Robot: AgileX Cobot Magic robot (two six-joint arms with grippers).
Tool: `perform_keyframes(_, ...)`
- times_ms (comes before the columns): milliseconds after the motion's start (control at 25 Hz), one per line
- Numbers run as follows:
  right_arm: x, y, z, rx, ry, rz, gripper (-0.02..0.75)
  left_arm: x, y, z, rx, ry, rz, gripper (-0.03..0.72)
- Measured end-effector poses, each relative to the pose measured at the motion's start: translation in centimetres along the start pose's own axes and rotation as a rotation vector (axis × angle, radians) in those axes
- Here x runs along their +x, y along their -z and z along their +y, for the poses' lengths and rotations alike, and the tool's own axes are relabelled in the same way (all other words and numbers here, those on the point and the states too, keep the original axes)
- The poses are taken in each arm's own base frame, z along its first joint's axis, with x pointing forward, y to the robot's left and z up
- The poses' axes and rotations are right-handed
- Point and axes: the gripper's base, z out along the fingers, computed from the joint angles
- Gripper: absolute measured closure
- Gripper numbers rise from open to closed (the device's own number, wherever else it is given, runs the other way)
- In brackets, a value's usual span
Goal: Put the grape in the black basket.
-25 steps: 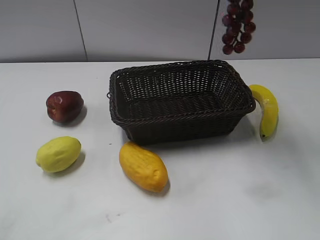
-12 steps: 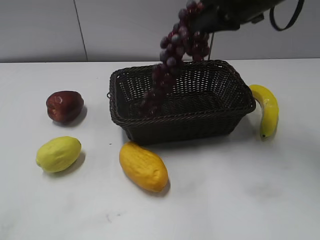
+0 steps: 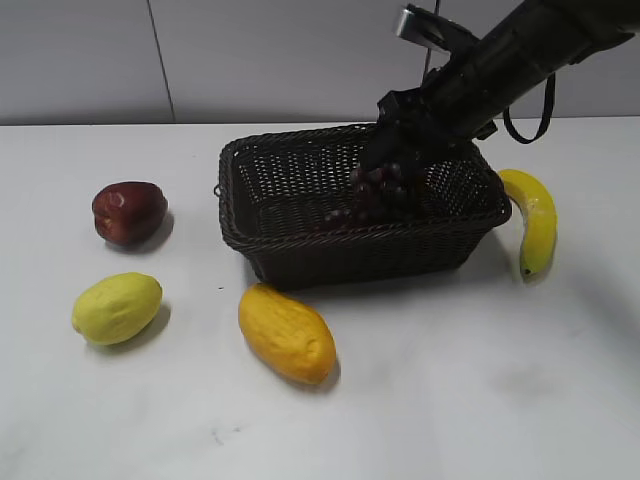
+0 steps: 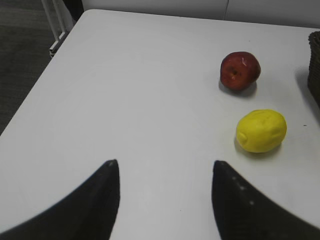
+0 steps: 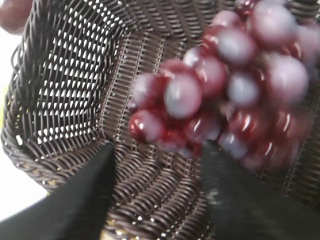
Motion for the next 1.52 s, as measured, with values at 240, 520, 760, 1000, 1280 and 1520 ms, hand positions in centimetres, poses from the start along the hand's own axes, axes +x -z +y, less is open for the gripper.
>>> perform_keyframes(240, -1.5, 2.6, 0.5, 0.094, 0.118, 0.108, 0.144, 0.0, 0.0, 0.0, 0.000, 0.000, 0.000, 0.136)
perform_keyframes(520, -5.7, 9.8, 0.3, 0.460, 0.178, 0.060, 0.144, 0.0, 0.0, 0.0, 0.000, 0.000, 0.000, 0.136)
perform_keyframes(760, -6.4, 13.4, -3.0, 0.548, 0.057, -0.019, 0.144, 0.0, 0.0, 0.0, 0.000, 0.000, 0.000, 0.136)
perform_keyframes(1000, -5.0, 16.3, -7.7, 0.503, -0.173, -0.071, 0.144, 0.0, 0.0, 0.0, 0.000, 0.000, 0.000, 0.136)
perform_keyframes(1280, -0.1, 18.7, -4.9, 0.480, -0.213, -0.024, 0.144, 0.0, 0.0, 0.0, 0.000, 0.000, 0.000, 0.136)
perform_keyframes(1520, 6.7, 18.9, -2.8, 0.463, -0.222, 0.091, 0.145, 0.0, 0.0, 0.0, 0.000, 0.000, 0.000, 0.136)
